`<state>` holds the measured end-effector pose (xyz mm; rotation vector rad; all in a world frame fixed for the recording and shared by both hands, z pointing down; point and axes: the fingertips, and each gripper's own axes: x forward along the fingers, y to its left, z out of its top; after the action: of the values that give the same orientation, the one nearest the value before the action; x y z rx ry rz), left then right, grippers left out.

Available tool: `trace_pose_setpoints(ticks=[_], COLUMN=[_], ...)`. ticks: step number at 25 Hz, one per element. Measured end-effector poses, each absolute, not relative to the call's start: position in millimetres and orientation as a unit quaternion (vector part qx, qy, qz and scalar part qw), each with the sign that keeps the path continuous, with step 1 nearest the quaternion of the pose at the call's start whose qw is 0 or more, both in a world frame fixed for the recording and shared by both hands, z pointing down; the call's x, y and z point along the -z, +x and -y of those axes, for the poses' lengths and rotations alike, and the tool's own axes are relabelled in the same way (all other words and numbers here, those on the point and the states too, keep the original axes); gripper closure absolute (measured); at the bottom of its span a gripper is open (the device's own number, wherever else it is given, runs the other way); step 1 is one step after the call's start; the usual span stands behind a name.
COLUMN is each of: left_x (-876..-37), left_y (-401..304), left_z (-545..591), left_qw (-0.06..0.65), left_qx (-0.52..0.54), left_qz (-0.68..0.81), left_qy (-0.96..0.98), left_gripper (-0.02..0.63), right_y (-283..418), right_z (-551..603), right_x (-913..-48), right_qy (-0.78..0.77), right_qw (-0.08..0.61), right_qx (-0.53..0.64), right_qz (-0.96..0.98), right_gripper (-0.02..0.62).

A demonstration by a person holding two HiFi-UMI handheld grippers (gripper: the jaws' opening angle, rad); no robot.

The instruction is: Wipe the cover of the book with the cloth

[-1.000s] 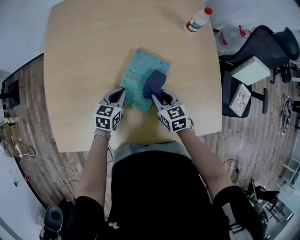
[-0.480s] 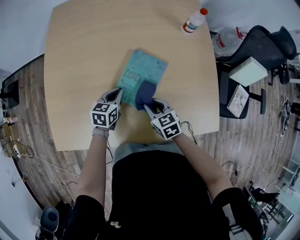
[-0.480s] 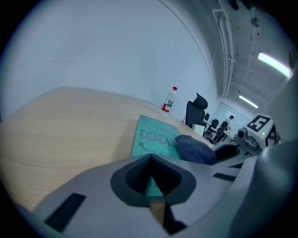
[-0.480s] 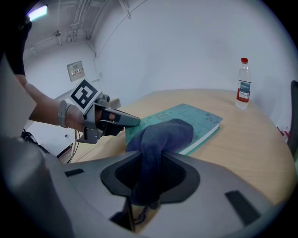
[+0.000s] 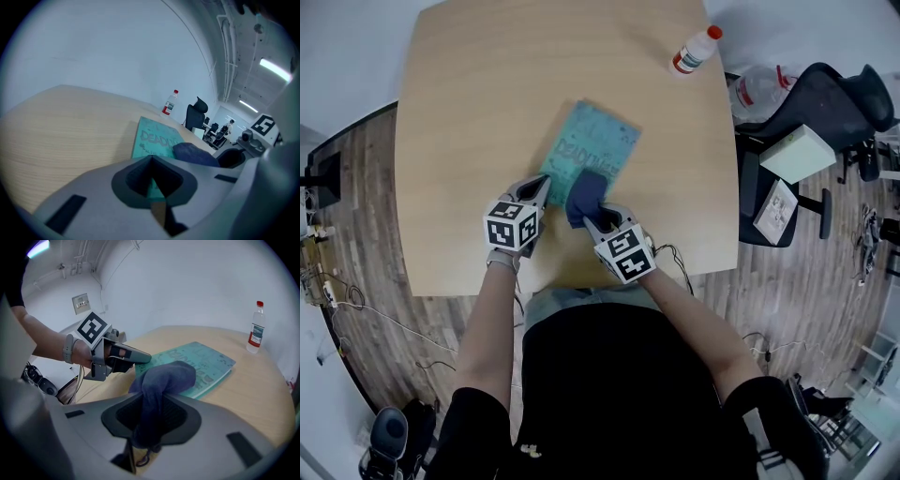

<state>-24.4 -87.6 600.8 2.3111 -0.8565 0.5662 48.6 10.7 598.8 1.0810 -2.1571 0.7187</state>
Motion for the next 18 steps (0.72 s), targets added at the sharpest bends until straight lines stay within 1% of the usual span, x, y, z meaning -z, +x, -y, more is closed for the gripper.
trace_pose_setpoints(ticks=[7, 12, 18], left_x=[-601.0, -600.3, -600.0], left_y=[-22.9, -21.8, -22.2], left_z=[87.2, 85.3, 85.3], left_qw=[0.299, 0.298, 0.299], left_qx=[-0.211, -0.212, -0.209], left_qz=[0.32, 0.311, 0.31], left_qy=[0.874, 0.877, 0.878], left_gripper=[0.586, 0.586, 0.586], right_y=[29.0, 27.2, 32.4], right_z=[-0.6, 18.0, 46.8], right_x=[-603.4, -603.9, -604.2], right_qy=[0.381, 0.369, 0.376], right_qw=[0.325, 0.343, 0.337], right_qx=[-0.28, -0.294, -0.299], right_qz=[0.819, 0.813, 0.81], right_gripper=[0.48, 0.482, 0.483])
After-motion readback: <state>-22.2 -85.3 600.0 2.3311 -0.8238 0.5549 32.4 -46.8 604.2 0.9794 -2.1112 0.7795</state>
